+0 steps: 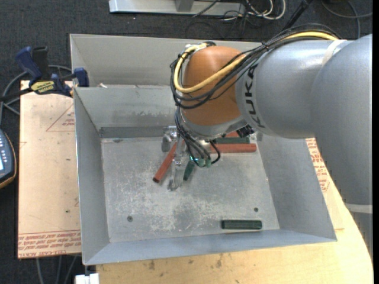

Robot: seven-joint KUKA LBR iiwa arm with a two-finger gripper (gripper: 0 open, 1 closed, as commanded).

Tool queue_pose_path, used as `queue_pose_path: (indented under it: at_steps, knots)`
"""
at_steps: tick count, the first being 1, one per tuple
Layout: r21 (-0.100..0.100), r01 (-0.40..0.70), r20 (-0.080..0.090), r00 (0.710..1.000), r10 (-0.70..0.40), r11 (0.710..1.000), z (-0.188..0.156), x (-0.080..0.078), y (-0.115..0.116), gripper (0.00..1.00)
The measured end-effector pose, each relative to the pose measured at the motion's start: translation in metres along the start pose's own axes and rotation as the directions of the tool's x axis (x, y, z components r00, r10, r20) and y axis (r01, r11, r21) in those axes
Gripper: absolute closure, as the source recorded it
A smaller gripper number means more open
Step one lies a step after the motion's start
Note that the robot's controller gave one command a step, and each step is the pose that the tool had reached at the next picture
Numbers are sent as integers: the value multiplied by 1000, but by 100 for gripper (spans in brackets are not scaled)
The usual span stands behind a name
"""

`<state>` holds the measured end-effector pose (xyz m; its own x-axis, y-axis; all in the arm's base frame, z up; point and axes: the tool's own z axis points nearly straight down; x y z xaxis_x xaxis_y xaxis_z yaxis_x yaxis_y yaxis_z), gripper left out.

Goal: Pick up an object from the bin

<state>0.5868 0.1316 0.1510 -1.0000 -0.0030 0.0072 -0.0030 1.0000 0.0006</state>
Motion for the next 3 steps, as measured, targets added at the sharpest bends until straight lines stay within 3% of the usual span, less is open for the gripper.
queue_pose_path:
  at_steps: [1, 2, 3]
  knots:
    - [3, 548, 6, 836, -548, 836, 83, -38, -5, 0]
    - [3, 548, 10, 837, -548, 837, 80, -39, -4, 100]
    - [6, 769, 5, 639, -769, 639, 81, 44, -61, 100]
